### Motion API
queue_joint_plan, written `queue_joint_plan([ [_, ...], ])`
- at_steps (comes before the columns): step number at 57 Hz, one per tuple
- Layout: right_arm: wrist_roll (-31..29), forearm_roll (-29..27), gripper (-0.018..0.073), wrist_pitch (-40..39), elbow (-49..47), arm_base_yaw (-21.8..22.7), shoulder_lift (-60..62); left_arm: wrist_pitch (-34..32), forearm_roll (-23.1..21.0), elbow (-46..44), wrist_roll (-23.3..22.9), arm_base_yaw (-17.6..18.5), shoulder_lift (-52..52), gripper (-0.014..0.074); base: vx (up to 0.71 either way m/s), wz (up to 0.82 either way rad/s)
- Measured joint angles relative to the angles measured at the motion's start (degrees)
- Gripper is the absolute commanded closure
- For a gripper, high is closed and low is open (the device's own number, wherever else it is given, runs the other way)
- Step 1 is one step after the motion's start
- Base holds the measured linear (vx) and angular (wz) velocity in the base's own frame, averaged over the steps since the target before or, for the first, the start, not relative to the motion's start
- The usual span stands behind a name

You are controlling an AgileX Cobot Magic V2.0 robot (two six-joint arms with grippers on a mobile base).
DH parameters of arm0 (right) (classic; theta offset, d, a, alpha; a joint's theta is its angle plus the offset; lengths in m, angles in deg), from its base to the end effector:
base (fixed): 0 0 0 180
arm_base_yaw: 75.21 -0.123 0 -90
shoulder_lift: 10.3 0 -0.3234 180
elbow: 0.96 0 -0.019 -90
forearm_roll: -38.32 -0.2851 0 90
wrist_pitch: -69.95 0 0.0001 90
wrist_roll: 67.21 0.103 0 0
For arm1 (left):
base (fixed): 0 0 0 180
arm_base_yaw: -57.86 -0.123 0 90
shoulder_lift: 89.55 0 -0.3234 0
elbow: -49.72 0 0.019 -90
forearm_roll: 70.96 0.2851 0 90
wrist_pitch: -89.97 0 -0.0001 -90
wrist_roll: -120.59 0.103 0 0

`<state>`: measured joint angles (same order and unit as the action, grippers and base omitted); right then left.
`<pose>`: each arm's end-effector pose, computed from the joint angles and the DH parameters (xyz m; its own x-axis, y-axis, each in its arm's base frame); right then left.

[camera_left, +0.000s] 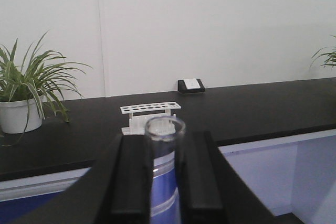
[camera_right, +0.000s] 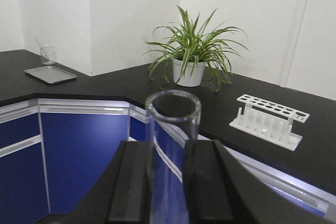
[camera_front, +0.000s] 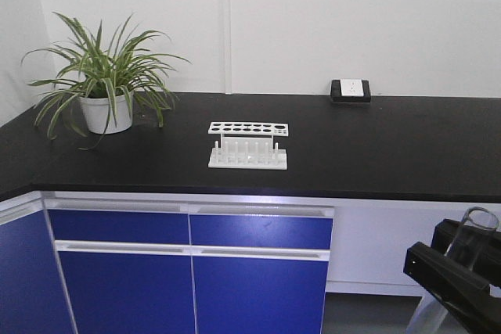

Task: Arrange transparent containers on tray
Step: 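Drive the base to the counter with the yellow tray, holding both tubes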

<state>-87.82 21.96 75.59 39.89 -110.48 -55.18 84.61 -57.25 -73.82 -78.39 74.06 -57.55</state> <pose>0.1263 0.0928 0.3892 0.0290 -0.0718 -0.9970 -0.5993 0.7970 -0.0748 0.1074 -0.0336 0.3330 0.0845 -0.1212 -0.9890 0.3092 0.9468 -0.0896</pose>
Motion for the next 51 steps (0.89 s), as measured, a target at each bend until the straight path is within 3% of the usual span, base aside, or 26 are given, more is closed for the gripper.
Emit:
queue_joint_plan([
  [29,0.0,0.0,0.0421,0.0,0.0,0.0,0.0,0.06,0.0,0.0,0.0,0.0,0.0,0.0422,-0.29,0.11],
  [51,0.0,0.0,0.0421,0.0,0.0,0.0,0.0,0.06,0.0,0.0,0.0,0.0,0.0,0.0422,-0.15,0.46],
])
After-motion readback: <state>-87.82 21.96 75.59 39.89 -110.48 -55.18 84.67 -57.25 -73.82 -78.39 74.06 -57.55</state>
